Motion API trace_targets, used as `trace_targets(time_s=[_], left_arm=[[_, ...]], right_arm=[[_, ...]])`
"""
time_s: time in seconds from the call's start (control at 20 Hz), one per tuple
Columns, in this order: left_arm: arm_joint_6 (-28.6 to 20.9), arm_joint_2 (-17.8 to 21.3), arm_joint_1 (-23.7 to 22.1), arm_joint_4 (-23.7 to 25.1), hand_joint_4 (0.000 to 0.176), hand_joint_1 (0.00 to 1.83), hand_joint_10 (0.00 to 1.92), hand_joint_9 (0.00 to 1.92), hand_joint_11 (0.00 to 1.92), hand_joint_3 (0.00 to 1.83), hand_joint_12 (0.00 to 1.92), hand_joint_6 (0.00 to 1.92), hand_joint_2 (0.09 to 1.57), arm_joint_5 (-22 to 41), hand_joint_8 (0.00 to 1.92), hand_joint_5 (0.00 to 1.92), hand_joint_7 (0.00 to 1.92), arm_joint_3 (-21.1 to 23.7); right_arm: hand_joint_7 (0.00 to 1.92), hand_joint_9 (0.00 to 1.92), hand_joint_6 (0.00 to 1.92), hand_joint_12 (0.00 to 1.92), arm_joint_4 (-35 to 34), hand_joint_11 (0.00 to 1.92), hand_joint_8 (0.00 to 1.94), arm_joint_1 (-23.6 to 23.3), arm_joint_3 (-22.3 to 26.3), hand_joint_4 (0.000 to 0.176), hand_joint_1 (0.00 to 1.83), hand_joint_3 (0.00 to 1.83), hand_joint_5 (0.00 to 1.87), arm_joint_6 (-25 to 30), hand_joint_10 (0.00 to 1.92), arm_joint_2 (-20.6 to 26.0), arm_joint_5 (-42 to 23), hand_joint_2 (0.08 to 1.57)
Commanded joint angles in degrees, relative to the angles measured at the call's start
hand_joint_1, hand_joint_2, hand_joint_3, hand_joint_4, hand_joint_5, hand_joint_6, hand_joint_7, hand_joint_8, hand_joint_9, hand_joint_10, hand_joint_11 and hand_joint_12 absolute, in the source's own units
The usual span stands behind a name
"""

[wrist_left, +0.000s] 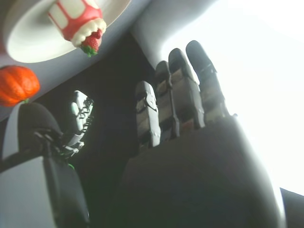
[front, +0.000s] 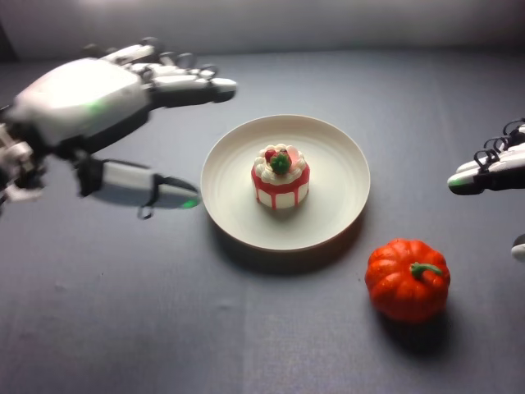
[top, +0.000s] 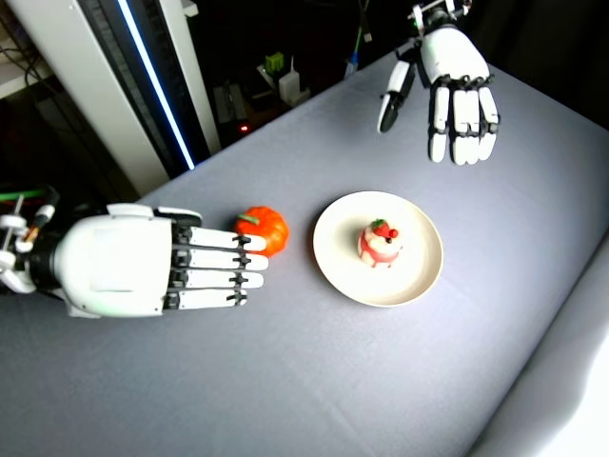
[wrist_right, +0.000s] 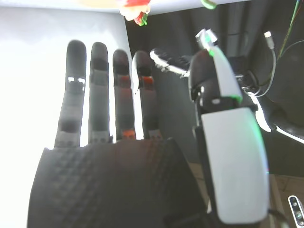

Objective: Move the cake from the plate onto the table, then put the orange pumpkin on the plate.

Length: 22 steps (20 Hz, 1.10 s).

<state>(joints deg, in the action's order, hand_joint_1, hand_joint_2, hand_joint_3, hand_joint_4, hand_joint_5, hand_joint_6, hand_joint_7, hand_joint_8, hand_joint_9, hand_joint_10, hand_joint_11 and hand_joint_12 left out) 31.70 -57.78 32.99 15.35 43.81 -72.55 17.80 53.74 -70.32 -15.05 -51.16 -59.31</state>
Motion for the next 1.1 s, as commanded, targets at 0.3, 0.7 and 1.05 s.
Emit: trace_targets(time_s=[0.3, 0.7, 1.05], left_arm=[[-1.85, -7.98, -10.71, 8.67, 0.163, 0.69, 0.00, 0.31, 0.00, 0.01, 0.94, 0.00, 0.97, -5.19, 0.00, 0.29, 0.31, -5.60], [-3.25, -16.51, -12.05, 9.80, 0.110, 0.74, 0.00, 0.43, 0.03, 0.00, 1.10, 0.00, 0.95, -12.90, 0.00, 0.33, 0.38, -12.87], [-5.22, -18.93, -11.42, 16.15, 0.067, 0.90, 0.02, 0.55, 0.14, 0.00, 1.03, 0.00, 0.90, -17.59, 0.00, 0.49, 0.52, -13.74]], right_arm=[[0.65, 0.71, 0.00, 0.98, -2.17, 0.37, 0.01, -0.48, -0.15, 0.000, 0.78, 0.00, 0.55, 0.54, 0.01, -0.08, -6.25, 1.23], [0.55, 0.56, 0.00, 0.90, -2.14, 0.18, 0.00, -0.90, -0.54, 0.000, 0.66, 0.00, 0.50, 0.53, 0.00, -0.70, -7.05, 1.39], [0.37, 0.39, 0.00, 0.83, -1.05, 0.10, 0.01, -2.13, -0.52, 0.000, 0.65, 0.00, 0.32, 0.53, 0.01, -0.71, -7.60, 1.40]])
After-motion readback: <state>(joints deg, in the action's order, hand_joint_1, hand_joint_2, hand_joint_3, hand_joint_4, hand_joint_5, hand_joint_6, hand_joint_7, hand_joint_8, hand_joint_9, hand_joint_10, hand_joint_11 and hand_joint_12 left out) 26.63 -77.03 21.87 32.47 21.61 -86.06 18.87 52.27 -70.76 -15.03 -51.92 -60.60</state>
